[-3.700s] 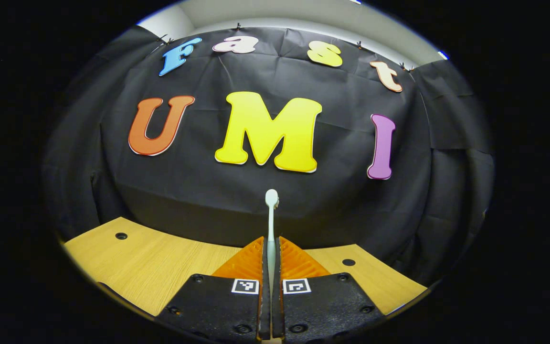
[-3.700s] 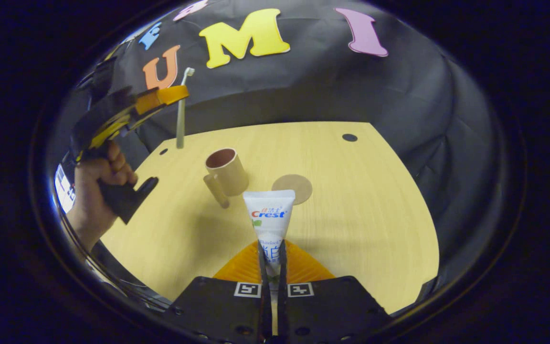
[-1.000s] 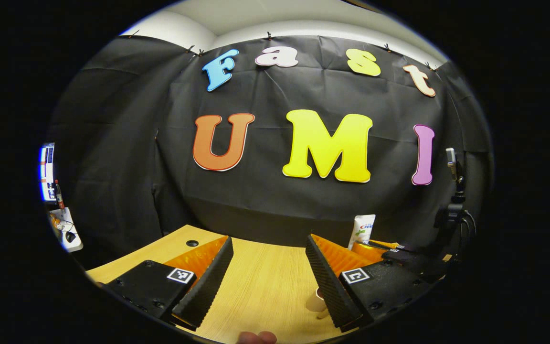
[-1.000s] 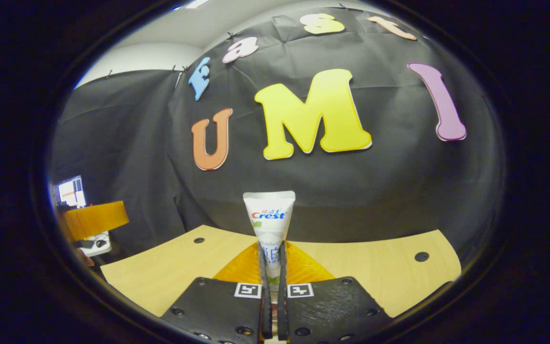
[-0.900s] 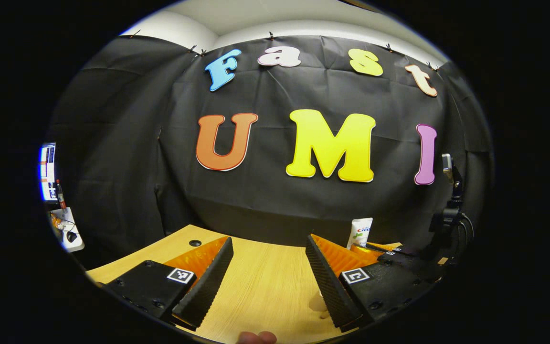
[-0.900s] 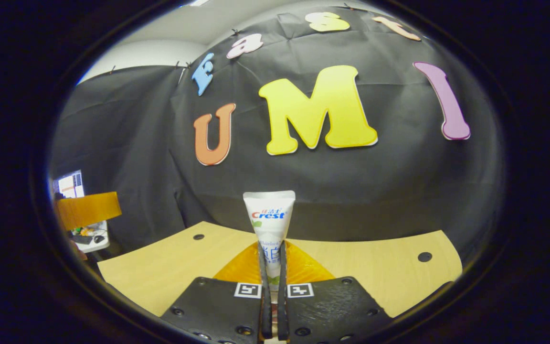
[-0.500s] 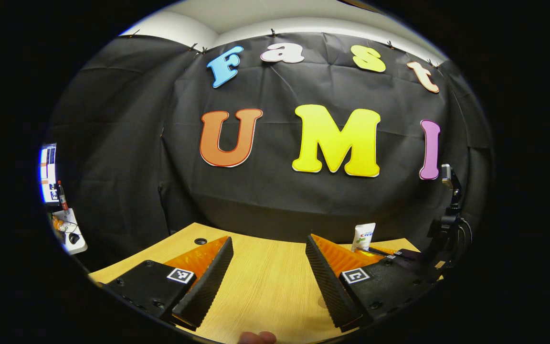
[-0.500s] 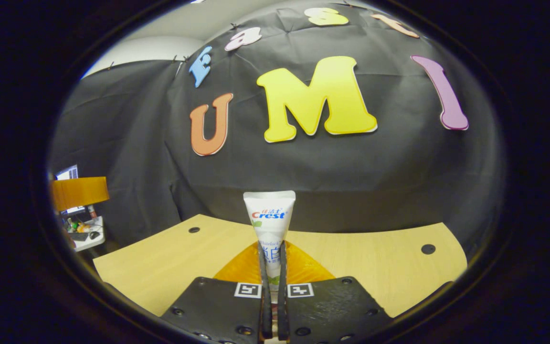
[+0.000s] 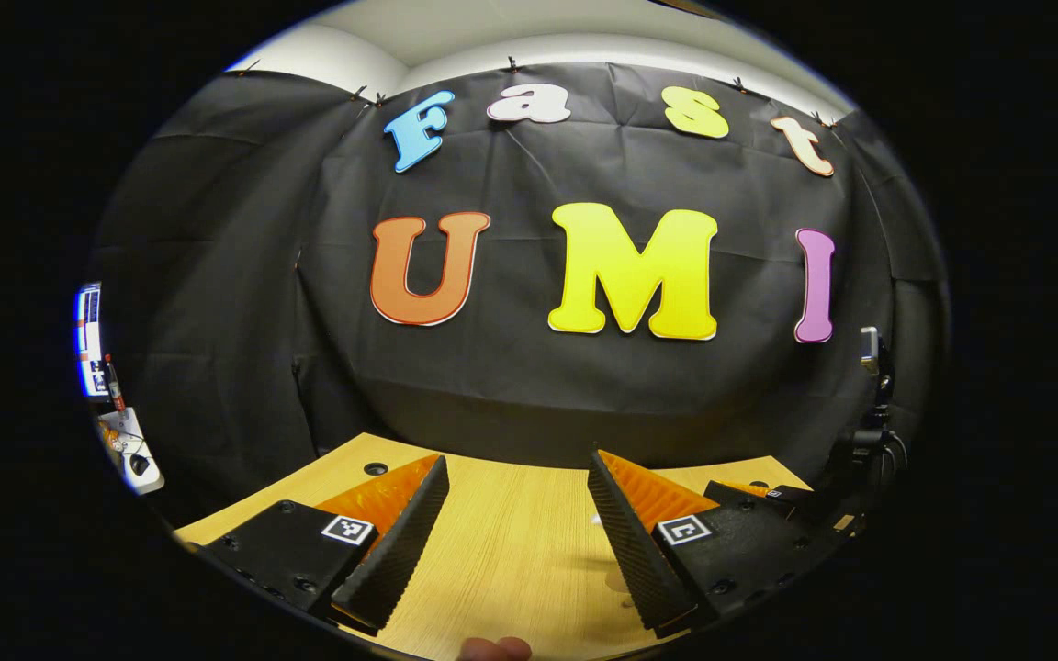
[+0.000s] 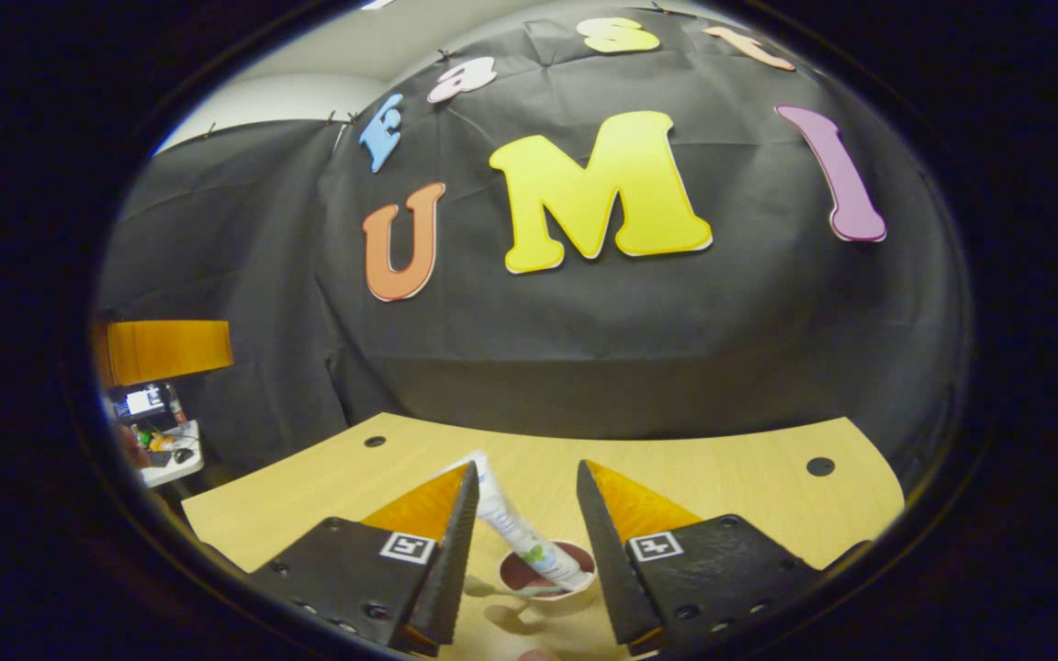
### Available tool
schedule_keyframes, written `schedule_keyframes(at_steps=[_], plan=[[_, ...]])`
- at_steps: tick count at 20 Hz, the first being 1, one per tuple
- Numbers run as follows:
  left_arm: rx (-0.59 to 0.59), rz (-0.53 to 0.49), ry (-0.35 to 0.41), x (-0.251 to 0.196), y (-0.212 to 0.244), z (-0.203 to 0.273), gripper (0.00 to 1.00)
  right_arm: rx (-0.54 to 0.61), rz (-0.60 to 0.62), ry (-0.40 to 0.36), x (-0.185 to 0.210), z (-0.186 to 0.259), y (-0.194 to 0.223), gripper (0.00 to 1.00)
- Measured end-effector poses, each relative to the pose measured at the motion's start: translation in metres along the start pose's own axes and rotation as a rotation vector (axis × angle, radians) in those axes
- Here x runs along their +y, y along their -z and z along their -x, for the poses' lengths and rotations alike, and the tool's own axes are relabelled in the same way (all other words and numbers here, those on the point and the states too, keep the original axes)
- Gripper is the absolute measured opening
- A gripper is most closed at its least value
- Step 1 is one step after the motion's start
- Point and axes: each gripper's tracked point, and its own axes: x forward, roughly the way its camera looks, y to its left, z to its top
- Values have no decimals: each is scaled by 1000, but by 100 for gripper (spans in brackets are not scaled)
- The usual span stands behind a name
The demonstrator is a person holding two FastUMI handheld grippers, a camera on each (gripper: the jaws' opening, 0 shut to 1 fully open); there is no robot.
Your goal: Put the toothbrush and toothpaste on the desktop into the cup, then pick up the cup and place it on the coaster on the desktop.
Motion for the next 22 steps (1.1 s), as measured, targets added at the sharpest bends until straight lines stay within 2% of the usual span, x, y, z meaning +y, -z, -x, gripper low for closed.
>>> schedule_keyframes(at_steps=[1, 3, 7, 10, 13, 15, 19, 22], plan=[[1, 1, 3, -1, -1, 1, 96, -9, -2, 4, -1, 3, -3, 71], [0, 6, 11, -4, -1, 3, 96, -22, -6, 12, -2, 11, -10, 72], [12, 30, 36, -14, 1, 7, 96, -32, -2, 28, -8, 37, -23, 83], [43, 48, 66, -25, 9, 16, 96, -52, 14, 86, -24, 64, -40, 93], [98, 58, 127, -46, 19, 27, 96, -61, 31, 129, -37, 96, -56, 95], [186, 56, 184, -65, 37, 37, 96, -63, 40, 155, -48, 119, -67, 96], [480, 78, 305, -103, 95, 54, 97, -89, 60, 227, -79, 161, -87, 95], [676, 81, 352, -125, 130, 56, 97, -90, 49, 275, -102, 187, -92, 96]])
